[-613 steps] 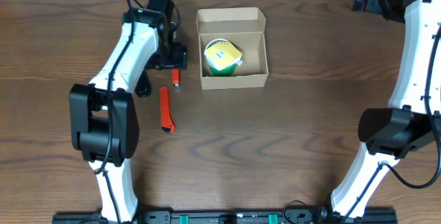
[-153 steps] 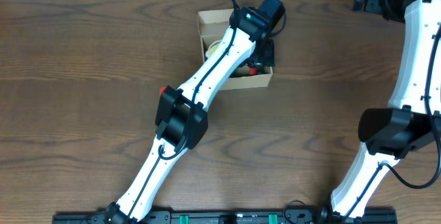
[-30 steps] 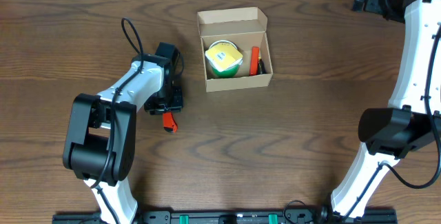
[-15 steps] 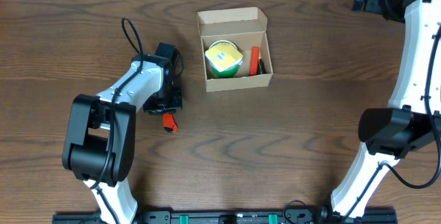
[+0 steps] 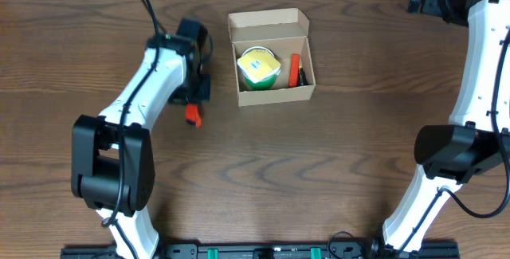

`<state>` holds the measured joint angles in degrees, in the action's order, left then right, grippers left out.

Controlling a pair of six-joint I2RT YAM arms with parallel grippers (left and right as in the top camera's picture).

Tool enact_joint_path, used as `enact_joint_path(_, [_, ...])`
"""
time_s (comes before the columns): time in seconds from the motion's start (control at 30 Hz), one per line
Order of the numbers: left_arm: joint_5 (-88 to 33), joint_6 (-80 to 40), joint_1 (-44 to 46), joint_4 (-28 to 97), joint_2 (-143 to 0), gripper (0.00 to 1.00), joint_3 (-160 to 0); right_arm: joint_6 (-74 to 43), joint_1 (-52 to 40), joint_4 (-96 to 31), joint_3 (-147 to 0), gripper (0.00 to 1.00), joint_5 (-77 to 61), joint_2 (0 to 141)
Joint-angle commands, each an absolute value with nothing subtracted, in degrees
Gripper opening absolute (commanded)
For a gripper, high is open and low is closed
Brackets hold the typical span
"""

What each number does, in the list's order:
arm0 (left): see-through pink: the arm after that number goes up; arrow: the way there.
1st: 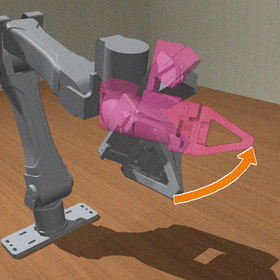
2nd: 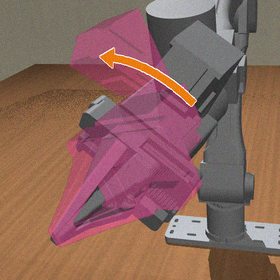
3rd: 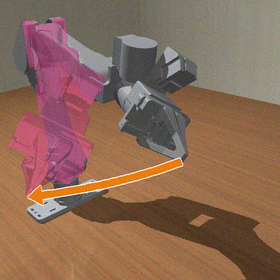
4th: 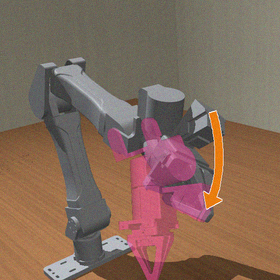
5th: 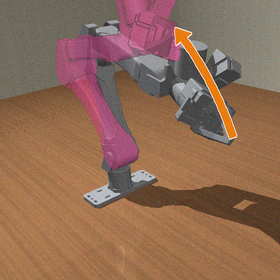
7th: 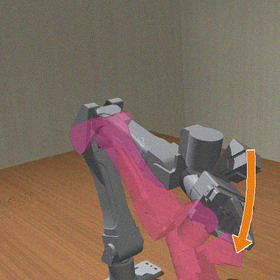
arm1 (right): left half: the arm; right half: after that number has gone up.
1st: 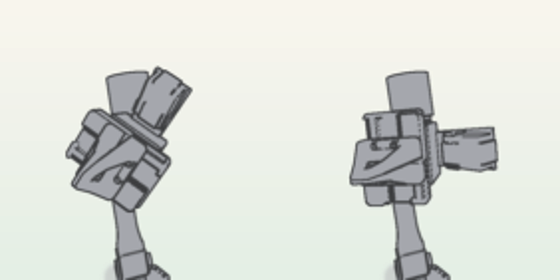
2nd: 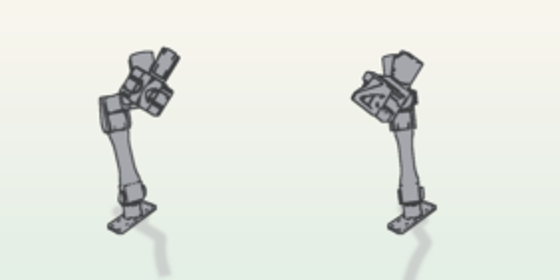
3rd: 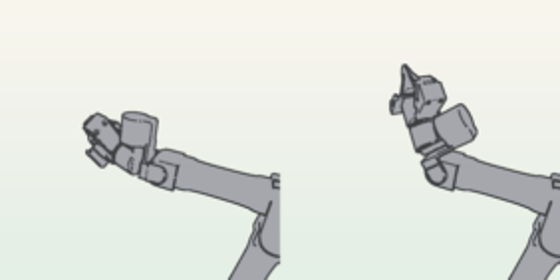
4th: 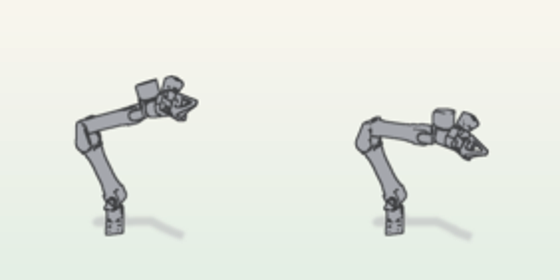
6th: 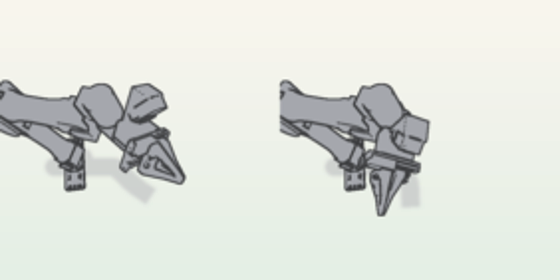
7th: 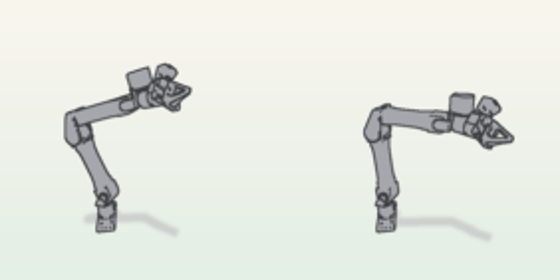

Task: Pack container
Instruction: 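Lower left gripper onto the red box cutter and grasp it, then carry red box cutter with left gripper into the box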

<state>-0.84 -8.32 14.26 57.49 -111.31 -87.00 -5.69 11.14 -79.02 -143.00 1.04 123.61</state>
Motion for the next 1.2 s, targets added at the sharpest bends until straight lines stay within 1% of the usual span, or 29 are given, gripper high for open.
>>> enact_joint_path(0.0, [0.6, 3.7, 13.9, 60.7, -108.9, 0.06, -95.6, -6.4, 11.1, -79.1, -143.0, 0.99, 1.0, 123.9])
enact_joint_path(0.13, [1.5, 12.7, 13.9, 62.9, -108.9, 0.06, -104.7, -6.4, 11.1, -79.1, -143.0, 0.99, 1.1, 123.9])
enact_joint_path(0.33, [1.7, 24.7, 14.2, 62.3, -109.0, 0.06, -115.8, -6.4, 11.1, -79.1, -143.0, 0.99, 1.1, 123.9])
enact_joint_path(0.5, [-1.1, 38.4, 16.6, 62.1, -109.0, 0.06, -117.6, -6.4, 11.1, -79.1, -143.0, 0.99, 1.1, 123.9])
enact_joint_path(0.7, [-0.6, 52.6, 23.7, 62.3, -110.3, 0.05, -117.4, -6.4, 11.1, -79.1, -143.0, 0.99, 1.1, 123.9])
enact_joint_path(0.97, [4.2, 58.1, 32.7, 63.0, -116.4, 0.06, -117.4, -6.4, 11.1, -79.1, -143.0, 0.99, 1.1, 123.9])
enact_joint_path(1.1, [7.9, 59.2, 35.1, 64.1, -119.9, 0.06, -117.4, -6.4, 11.1, -79.1, -143.0, 0.99, 1.1, 123.9])
enact_joint_path(1.17, [7.4, 59.1, 35.4, 64.1, -121.2, 0.06, -117.4, -6.4, 11.1, -79.1, -143.0, 0.99, 1.0, 123.9])
